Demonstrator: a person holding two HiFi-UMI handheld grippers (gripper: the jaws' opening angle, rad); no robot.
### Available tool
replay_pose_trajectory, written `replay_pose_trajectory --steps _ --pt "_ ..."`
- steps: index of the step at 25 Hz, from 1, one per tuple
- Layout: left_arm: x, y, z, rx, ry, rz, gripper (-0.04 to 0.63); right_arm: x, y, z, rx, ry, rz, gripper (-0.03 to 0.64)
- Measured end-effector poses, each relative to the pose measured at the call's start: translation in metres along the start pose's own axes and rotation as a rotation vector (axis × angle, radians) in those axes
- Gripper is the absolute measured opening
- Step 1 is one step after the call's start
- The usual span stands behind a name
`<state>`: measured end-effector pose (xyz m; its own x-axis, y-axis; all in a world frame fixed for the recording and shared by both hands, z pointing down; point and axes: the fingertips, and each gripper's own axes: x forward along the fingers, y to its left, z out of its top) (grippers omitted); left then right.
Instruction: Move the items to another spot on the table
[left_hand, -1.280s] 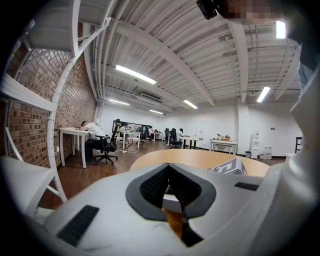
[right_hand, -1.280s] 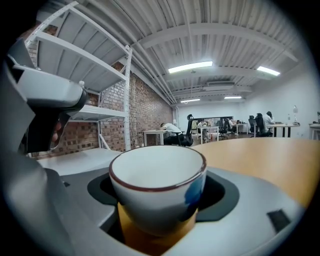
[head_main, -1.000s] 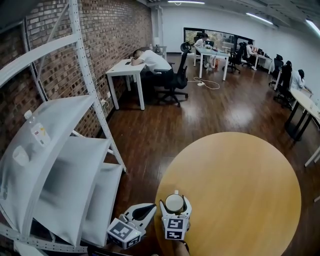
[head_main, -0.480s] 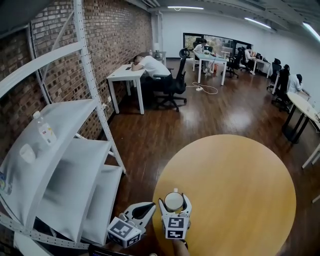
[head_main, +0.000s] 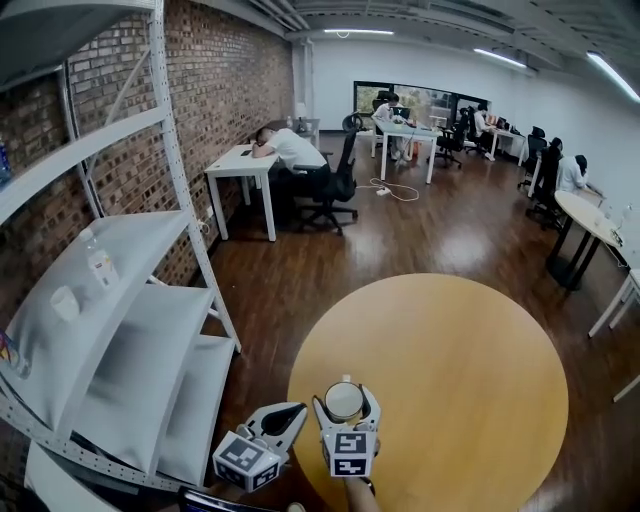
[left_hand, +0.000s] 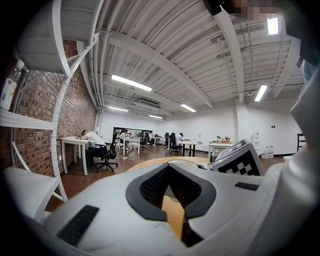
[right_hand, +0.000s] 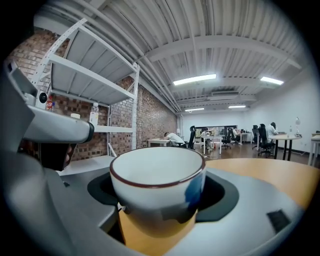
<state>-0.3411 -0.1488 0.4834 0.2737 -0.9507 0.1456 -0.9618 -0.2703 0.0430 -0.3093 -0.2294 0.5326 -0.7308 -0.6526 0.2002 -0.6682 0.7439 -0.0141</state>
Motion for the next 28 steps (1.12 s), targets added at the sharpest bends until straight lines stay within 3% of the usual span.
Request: replay_pose_trajectory --steps 16,28 --pt "0.007 -0.089 0.033 -0.031 -0.049 -0.041 0.009 -0.117 -0.040 0.070 -0.058 -0.058 -0.054 0.397" --pt "0.044 -0.122 0.047 -0.005 -0.070 -0.212 0.009 -0.148 -0.084 0.079 -0.042 -0.089 -0.222 0.397"
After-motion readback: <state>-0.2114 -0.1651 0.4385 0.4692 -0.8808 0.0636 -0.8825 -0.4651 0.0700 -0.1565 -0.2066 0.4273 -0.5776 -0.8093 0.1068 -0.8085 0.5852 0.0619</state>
